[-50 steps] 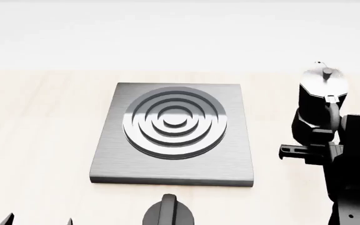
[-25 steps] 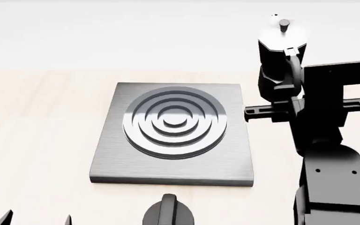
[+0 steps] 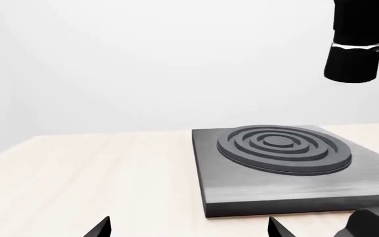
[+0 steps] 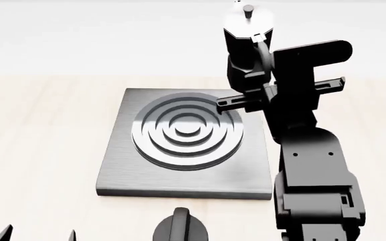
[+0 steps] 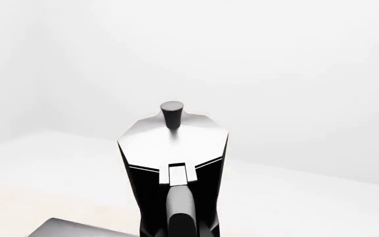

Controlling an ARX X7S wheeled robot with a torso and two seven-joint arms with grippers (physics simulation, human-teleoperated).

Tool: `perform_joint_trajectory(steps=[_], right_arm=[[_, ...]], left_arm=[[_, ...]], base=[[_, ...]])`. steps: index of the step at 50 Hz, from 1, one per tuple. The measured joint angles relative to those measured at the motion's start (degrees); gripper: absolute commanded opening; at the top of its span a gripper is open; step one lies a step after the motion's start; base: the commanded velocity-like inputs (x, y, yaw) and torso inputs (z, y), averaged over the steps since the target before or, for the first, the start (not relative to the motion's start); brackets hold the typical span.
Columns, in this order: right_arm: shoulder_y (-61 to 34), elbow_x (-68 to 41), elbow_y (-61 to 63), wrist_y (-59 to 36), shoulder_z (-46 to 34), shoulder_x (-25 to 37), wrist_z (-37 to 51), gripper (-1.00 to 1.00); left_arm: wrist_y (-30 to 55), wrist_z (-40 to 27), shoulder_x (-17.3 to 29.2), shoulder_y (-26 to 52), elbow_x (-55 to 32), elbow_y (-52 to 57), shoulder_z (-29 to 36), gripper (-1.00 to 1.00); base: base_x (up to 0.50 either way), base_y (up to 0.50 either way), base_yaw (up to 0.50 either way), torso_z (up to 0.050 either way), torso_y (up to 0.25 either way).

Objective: Put the moka pot on the stove.

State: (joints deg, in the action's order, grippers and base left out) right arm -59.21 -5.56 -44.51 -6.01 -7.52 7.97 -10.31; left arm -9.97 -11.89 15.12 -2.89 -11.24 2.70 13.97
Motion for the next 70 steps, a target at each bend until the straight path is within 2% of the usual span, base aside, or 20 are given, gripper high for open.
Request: perform_joint_trajectory(steps=[17, 34, 70], right_arm=[[-8.8, -1.9, -24.2, 13.5, 0.6, -4.5, -2.3, -1.00], [-11.8, -2.8, -30.5, 14.2, 2.0, -7.0, -2.2, -1.00], [-16.4, -33.7, -30.5, 12.2, -31.0, -7.7, 3.1, -1.00]], left_arm=[[0.1, -0.3, 0.5, -0.1, -0.4, 0.5, 0.2, 1.00], [0.1, -0.7, 0.8, -0.1, -0.6, 0.6, 0.4, 1.00], [0.0, -1.5, 1.7, -0.8, -1.0, 1.7, 0.9, 1.00]], base=[[0.00, 0.00, 0.00, 0.000, 0.001], [0.00, 0.00, 0.00, 0.000, 0.001], [0.00, 0.00, 0.00, 0.000, 0.001]])
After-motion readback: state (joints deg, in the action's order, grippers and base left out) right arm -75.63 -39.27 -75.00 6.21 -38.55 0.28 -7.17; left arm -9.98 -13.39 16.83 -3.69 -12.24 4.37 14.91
